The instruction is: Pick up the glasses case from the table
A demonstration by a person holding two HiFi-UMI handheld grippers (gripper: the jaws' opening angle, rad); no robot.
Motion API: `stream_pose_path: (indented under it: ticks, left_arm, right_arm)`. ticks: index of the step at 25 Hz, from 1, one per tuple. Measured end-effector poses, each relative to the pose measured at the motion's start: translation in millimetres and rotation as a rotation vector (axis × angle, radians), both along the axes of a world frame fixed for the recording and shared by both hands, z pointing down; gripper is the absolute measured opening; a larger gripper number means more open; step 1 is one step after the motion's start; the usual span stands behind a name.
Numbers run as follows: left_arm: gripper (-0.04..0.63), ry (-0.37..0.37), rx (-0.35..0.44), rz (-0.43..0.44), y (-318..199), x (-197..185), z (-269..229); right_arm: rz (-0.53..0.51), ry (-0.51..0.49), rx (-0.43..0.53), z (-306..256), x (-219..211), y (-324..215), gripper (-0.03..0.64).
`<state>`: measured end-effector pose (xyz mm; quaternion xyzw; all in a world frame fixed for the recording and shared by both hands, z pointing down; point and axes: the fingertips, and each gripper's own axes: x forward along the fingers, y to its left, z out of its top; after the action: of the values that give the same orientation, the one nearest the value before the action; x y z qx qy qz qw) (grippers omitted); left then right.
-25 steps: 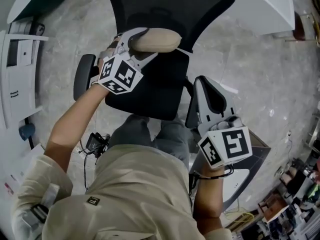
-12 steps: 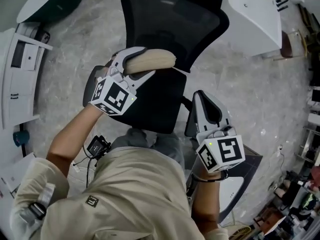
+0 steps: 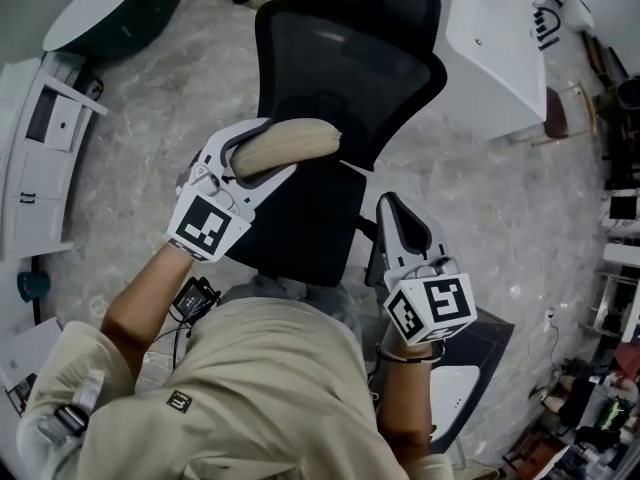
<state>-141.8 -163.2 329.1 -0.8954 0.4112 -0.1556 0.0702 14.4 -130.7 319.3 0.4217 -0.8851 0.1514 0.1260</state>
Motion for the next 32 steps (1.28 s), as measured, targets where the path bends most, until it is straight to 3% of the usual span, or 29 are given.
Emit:
stream_pose_path:
  ticks: [3,12,18,24,32]
  left_arm:
    - [0.280,0.106,-0.024,-0.033,11.8,-12.5,-26.7]
    - [0.279,0.237,-0.024,-0.031,43.7,-36.3,-83.7]
    - [0.281,0.449,-0.012,0.016,61.2,-51.0,-117.2]
    - [0.280,0.487,0.000,0.021,78.3,-61.7,-128.2]
    - [0.280,0.542,-0.016,0.041,95.7,-66.2,-130.6]
  right_arm:
    - [-0.006,-0.008,0.014,-9.7,-7.9,4.2,0.028]
    - [0.005,-0.052,0.042,-37.1,-10.9,23.3,0.028]
    - [-0.003,-0.076,0.065,-49.9,-11.7,41.2,0.026]
    - [-0.016,-0.139,0.052,-60.1,-15.0,54.6,0.023]
    - [-0.038,-0.130,0.050,-60.4,-20.0,66.4,0.021]
